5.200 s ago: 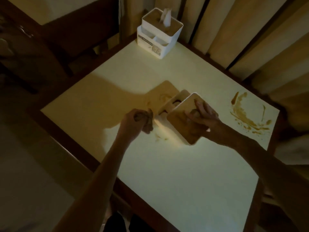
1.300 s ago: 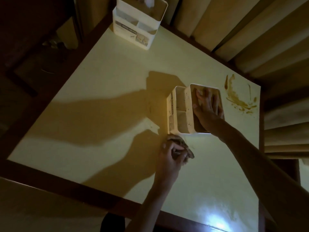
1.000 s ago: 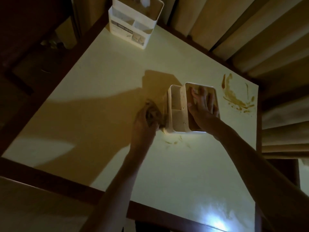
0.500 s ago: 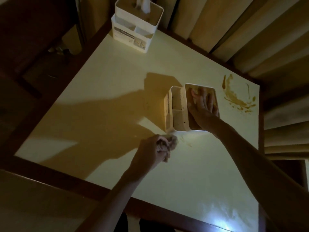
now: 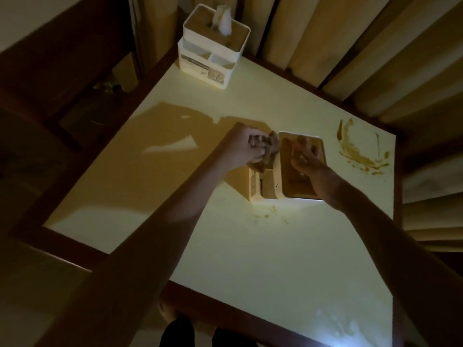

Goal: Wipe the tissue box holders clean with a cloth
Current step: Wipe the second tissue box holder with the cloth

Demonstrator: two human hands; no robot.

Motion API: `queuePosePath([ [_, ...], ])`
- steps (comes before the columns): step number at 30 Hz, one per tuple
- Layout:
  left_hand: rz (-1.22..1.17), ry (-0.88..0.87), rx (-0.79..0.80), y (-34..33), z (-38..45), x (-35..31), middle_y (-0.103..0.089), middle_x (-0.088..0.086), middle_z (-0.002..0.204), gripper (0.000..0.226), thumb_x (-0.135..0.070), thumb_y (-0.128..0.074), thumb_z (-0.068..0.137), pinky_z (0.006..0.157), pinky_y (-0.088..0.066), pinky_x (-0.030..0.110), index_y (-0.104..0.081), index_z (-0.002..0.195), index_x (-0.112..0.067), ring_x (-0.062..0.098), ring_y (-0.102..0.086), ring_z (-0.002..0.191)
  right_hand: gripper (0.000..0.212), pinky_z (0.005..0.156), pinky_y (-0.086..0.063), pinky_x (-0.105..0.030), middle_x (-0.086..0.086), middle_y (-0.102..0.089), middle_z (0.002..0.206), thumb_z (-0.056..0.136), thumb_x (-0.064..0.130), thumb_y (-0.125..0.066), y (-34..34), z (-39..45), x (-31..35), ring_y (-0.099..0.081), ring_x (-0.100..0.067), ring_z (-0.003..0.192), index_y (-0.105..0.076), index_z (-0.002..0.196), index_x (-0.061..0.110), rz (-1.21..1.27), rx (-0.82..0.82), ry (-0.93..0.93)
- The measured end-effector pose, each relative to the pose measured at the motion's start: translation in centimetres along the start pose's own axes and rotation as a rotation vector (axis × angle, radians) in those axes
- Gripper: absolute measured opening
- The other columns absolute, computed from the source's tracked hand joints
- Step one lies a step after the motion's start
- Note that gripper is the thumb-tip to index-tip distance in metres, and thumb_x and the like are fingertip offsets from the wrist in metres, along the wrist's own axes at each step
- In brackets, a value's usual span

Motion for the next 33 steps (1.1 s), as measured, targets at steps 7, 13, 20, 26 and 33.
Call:
queuePosePath([
  [7, 0.088, -0.062, -0.272, -1.9, -0.6, 0.2, -0.069, 0.001, 0.105, 0.033, -0.01, -0.077, 0.075, 0.073, -0.05, 0.012, -0.069, 0.108, -0.013, 0.009, -0.064, 0.09, 0.067, 0.11, -0.018, -0.066, 0.016, 0.002, 0.157, 0.071, 0.066, -0.059, 0.2, 0.6, -0.8, 0.002, -0.028, 0.147, -0.025, 0.13, 0.07, -0.217, -0.007, 0.014],
  [13, 0.227, -0.123, -0.02, -2.0, -0.4, -0.7, -0.064, 0.014, 0.101, 0.031, 0.001, -0.063, 0.077, 0.082, -0.046, 0.027, -0.071, 0.106, -0.009, 0.021, -0.055, 0.093, 0.07, 0.112, -0.016, -0.061, 0.017, -0.003, 0.156, 0.067, 0.066, -0.052, -0.5, 0.8, -0.4, 0.002, -0.024, 0.147, -0.022, 0.13, 0.068, -0.353, -0.037, 0.015],
  [20, 0.094, 0.017, 0.04, -0.2, -0.6, 0.8, -0.064, -0.01, 0.103, 0.058, -0.011, -0.076, 0.075, 0.062, -0.047, 0.008, -0.057, 0.128, -0.024, 0.0, -0.062, 0.075, 0.061, 0.116, -0.008, -0.056, 0.022, 0.008, 0.155, 0.081, 0.05, -0.058, -0.2, 0.6, -0.3, 0.015, -0.017, 0.145, -0.019, 0.124, 0.069, -0.353, -0.009, 0.011],
  [26, 0.148, -0.081, -0.082, -1.0, -0.3, 1.1, -0.067, 0.004, 0.104, 0.036, -0.017, -0.071, 0.083, 0.068, -0.048, 0.017, -0.066, 0.118, -0.011, 0.01, -0.06, 0.079, 0.062, 0.116, -0.005, -0.055, 0.014, 0.014, 0.157, 0.095, 0.036, -0.052, -0.3, 0.4, 0.4, 0.017, -0.02, 0.145, -0.015, 0.143, 0.053, -0.437, -0.035, -0.037],
  [33, 0.11, -0.118, -0.382, -4.4, 0.7, 1.0, -0.06, 0.01, 0.112, 0.028, -0.012, -0.06, 0.091, 0.084, -0.045, 0.019, -0.064, 0.118, -0.01, 0.017, -0.059, 0.098, 0.053, 0.116, -0.01, -0.056, 0.011, 0.011, 0.158, 0.096, 0.035, -0.049, -0.3, 0.0, 0.5, 0.012, -0.022, 0.146, -0.016, 0.128, 0.063, -0.385, -0.022, -0.012],
])
Point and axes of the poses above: each hand's wrist, its own z-axis towards the middle knuckle, its own y-axis out of the back of the hand, x = y × z, the point moved 1 cm from there along z, towards the middle knuckle
